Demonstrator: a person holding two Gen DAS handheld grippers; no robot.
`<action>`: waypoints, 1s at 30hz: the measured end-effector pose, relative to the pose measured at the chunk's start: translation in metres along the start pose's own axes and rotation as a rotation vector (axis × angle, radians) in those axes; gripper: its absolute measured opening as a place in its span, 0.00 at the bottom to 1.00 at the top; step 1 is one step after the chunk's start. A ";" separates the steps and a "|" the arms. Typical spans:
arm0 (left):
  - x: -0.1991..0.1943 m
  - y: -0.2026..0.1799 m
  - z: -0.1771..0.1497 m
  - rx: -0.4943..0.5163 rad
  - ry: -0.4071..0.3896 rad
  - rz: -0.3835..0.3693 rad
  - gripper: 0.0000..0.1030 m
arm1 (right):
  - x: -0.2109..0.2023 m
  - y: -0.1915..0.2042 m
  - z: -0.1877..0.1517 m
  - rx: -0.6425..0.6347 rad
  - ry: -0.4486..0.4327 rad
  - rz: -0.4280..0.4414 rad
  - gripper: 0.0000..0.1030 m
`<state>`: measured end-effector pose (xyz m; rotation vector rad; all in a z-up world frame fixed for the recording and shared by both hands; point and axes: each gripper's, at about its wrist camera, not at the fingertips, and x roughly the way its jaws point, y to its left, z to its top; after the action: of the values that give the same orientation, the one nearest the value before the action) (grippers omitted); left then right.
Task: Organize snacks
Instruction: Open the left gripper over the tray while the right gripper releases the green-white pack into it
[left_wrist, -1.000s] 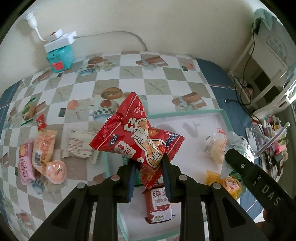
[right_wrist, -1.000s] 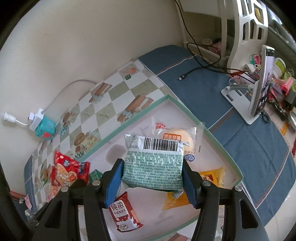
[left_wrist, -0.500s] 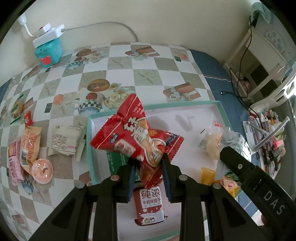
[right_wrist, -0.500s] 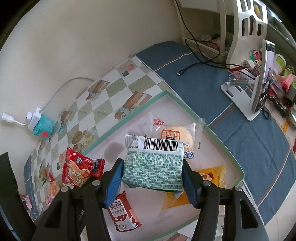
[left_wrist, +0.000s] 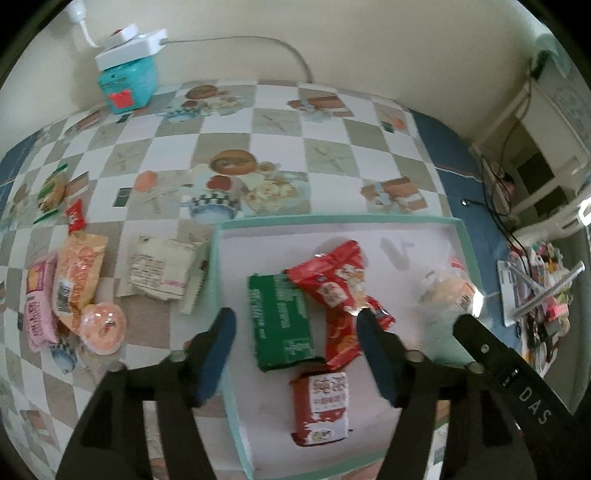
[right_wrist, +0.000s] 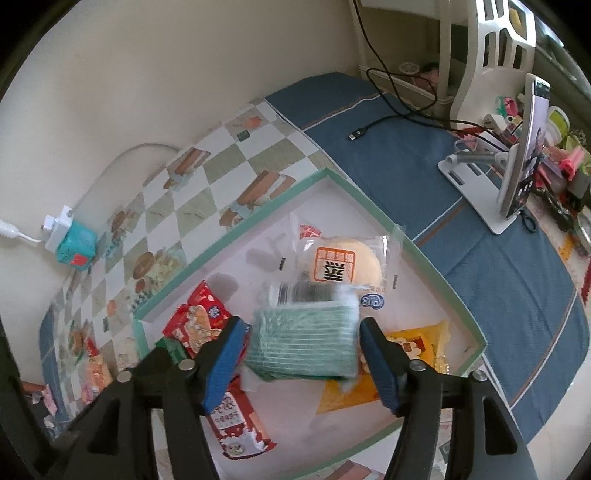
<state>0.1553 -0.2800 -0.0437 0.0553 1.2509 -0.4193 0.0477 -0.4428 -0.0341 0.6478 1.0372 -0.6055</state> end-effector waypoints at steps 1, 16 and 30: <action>0.000 0.004 0.000 -0.009 -0.002 0.014 0.68 | 0.001 0.000 0.000 -0.001 0.002 -0.005 0.75; -0.004 0.045 0.005 -0.064 -0.095 0.261 0.96 | 0.006 0.004 -0.004 -0.031 -0.002 -0.047 1.00; -0.048 0.069 0.006 -0.090 -0.190 0.274 0.96 | -0.019 0.033 -0.012 -0.079 -0.052 -0.034 1.00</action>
<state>0.1725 -0.2044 -0.0097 0.1059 1.0550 -0.1270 0.0571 -0.4087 -0.0143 0.5433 1.0206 -0.6049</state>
